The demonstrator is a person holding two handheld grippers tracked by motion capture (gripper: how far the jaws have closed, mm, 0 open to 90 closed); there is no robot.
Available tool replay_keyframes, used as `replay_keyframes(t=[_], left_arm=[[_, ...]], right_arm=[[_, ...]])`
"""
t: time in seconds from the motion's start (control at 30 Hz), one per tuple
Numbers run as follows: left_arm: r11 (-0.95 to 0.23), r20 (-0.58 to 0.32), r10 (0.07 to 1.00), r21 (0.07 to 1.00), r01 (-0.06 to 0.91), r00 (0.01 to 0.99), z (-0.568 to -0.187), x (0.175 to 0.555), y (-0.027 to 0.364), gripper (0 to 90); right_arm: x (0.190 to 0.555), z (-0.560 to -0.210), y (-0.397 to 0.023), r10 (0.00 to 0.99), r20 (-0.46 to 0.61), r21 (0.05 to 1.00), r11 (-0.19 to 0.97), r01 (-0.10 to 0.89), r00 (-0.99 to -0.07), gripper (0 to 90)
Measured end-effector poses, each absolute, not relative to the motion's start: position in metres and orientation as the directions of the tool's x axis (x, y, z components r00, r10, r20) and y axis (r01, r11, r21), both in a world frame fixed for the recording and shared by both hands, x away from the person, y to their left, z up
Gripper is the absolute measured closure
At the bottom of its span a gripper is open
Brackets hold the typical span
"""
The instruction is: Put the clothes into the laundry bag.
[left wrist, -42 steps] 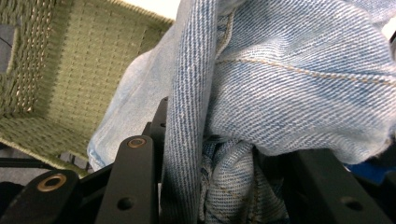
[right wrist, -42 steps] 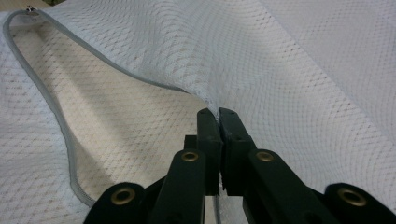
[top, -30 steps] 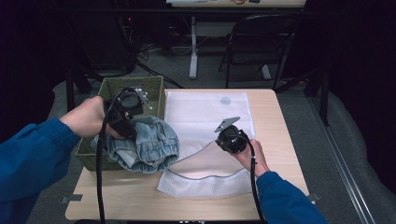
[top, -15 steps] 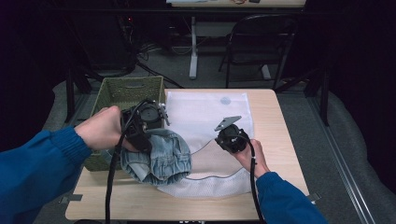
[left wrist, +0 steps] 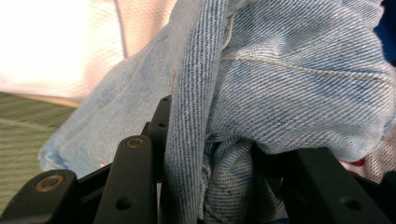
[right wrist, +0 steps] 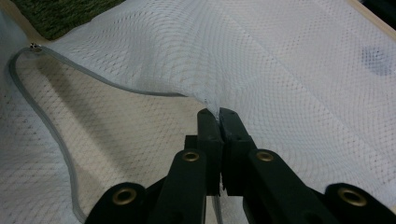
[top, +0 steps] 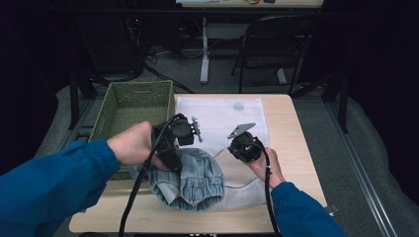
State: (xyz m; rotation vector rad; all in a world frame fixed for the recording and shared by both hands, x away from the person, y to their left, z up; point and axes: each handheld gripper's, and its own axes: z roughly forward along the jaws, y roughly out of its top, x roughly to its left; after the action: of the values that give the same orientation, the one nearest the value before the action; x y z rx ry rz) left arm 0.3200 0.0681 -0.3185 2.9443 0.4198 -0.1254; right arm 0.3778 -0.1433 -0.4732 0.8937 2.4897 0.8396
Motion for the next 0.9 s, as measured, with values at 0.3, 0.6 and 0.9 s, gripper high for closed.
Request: replay_keyframes(t=[0.3,0.6,0.9], left_arm=[[-0.907,-0.179,0.355,0.174,0.384,0.918,-0.368,0.34,0.061,59.4],[-0.852,-0.213,0.422,0.241,0.466,0.881,-0.385,0.348,0.065,59.2],[-0.799,-0.216,0.492,0.274,0.536,0.844,-0.408,0.355,0.059,59.0]], right_arm=[[0.378,-0.474,-0.142,0.668,-0.124,0.638,0.62,0.456,-0.734,88.5],[0.377,-0.475,-0.139,0.673,-0.119,0.634,0.618,0.465,-0.73,88.5],[0.376,-0.475,-0.137,0.682,-0.111,0.628,0.612,0.48,-0.723,88.6]])
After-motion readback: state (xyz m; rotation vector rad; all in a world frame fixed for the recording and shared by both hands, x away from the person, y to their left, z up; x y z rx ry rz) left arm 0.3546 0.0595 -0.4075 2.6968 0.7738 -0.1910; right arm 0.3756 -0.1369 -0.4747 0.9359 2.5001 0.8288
